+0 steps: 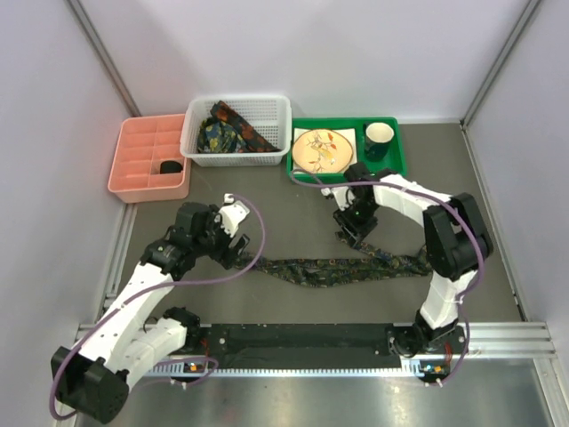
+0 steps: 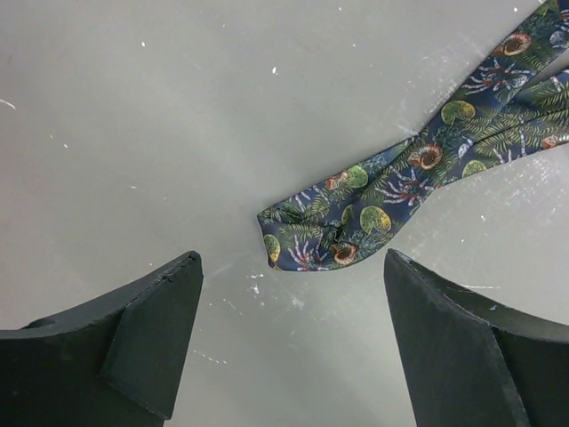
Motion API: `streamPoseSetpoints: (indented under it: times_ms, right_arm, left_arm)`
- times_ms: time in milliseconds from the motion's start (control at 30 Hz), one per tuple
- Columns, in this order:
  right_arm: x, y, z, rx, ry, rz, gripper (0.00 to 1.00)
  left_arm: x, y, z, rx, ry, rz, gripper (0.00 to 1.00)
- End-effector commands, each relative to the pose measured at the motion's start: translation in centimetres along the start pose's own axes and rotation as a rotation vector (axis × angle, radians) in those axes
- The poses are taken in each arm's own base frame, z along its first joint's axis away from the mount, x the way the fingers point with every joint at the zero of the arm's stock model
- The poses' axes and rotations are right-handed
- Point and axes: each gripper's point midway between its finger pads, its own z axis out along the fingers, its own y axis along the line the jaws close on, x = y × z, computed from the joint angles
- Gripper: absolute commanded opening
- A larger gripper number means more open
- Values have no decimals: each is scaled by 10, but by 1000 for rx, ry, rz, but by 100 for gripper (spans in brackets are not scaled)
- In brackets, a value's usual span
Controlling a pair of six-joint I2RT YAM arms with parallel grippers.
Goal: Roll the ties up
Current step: Flatten out the tie at the center of the board.
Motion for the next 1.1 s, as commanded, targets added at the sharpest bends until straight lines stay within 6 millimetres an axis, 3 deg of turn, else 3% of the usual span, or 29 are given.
streamPoseSetpoints:
  times_ms: [0,167,267,333,367,400,467,567,633,700,733,900,933,1067]
  right_arm:
    - [-34,1,12,70,-57,-25,41]
    - [-43,20,28,101,-36,-72,41]
    - [-49,16,32,160,-25,-68,40]
    - [-50,11,30,189,-16,-50,31]
    - [-49,9,29,201,-11,-46,9]
    - [-48,5,22,232,-17,-44,0]
    - [-43,4,12,236,-18,-38,0]
    - [-34,0,-26,235,-88,6,0]
    - [-21,-4,-53,193,-151,63,0]
    - [4,-4,-59,124,-151,126,0]
    - [14,-15,-77,135,-208,176,0]
    - [97,-32,-75,188,13,182,6]
    - [105,-35,-78,191,35,195,10]
    - [140,-55,-92,205,74,246,9]
  left_arm:
    - [-19,12,-5,-37,-48,-34,87]
    - [-23,17,-4,-51,-53,-27,87]
    - [-21,15,-2,-41,-44,-27,87]
    - [-20,14,0,-29,-42,-19,86]
    - [-18,13,1,-23,-35,-20,86]
    - [-17,13,2,-22,-31,-18,86]
    - [-16,14,4,-24,-22,-7,86]
    - [-14,15,6,-18,-13,15,85]
    - [-13,15,7,-8,-14,42,84]
    - [-10,11,10,26,-11,73,84]
    - [-8,11,12,37,-4,112,83]
    - [15,3,25,154,93,247,81]
    - [18,4,26,168,115,278,81]
    - [35,-9,33,318,185,389,79]
